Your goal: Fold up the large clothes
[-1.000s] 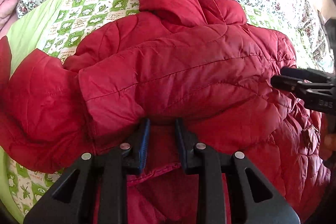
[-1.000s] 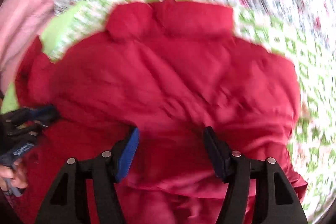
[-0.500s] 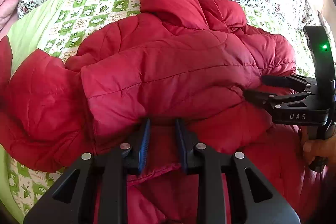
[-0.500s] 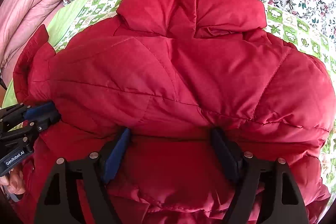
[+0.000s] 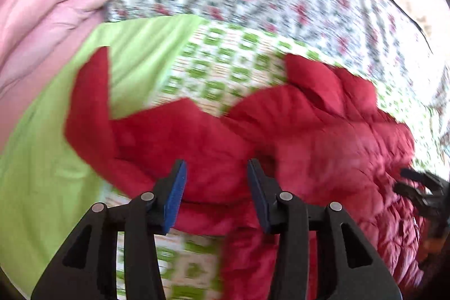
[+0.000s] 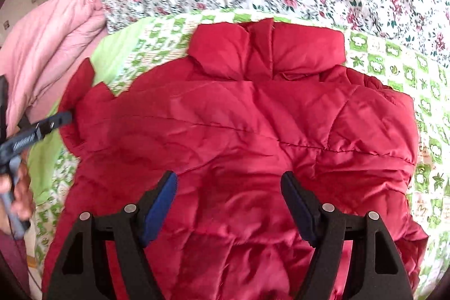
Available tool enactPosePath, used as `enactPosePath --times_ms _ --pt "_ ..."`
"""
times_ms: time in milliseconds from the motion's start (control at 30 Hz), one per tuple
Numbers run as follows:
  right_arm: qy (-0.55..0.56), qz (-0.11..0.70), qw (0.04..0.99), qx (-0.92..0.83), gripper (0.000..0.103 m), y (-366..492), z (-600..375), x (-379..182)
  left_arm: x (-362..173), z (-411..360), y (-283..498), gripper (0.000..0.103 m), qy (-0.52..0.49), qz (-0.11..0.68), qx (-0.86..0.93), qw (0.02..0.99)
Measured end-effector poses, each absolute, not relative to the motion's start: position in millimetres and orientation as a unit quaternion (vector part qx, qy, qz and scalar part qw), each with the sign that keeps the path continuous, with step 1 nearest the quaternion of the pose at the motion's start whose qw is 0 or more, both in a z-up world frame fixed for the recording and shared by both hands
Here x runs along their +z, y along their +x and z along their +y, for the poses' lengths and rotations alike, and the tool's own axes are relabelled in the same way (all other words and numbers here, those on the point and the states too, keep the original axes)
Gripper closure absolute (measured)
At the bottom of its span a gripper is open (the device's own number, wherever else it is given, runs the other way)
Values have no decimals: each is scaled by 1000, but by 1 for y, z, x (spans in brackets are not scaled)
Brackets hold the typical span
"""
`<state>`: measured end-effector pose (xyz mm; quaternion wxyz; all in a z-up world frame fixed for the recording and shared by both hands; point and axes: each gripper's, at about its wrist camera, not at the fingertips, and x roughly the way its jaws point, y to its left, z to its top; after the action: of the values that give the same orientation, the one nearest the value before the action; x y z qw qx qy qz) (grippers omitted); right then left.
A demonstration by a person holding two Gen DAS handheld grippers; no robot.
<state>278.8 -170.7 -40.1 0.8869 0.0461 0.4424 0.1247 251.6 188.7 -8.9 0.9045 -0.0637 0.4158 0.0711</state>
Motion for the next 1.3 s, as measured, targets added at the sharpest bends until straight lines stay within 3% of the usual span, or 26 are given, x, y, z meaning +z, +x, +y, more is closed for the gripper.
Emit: enactPosePath --times_ms 133,433,567,933,967,1100,1300 --pt "49 435 888 141 26 268 -162 -30 -4 224 256 53 -72 411 111 902" --pt "48 436 885 157 26 254 -150 -28 -10 271 275 51 -71 419 165 890" --pt "49 435 884 165 26 245 -149 -25 -19 292 299 36 -70 433 194 877" --pt "53 441 879 174 25 234 -150 -27 -49 325 347 36 -87 469 217 852" --pt "54 442 878 173 25 235 -151 -27 -51 328 347 42 -91 469 217 851" --pt "60 443 878 175 25 236 -152 -29 -60 343 341 93 -146 468 194 849" --pt "67 445 876 176 25 245 -155 -34 -50 327 314 96 -173 420 157 877"
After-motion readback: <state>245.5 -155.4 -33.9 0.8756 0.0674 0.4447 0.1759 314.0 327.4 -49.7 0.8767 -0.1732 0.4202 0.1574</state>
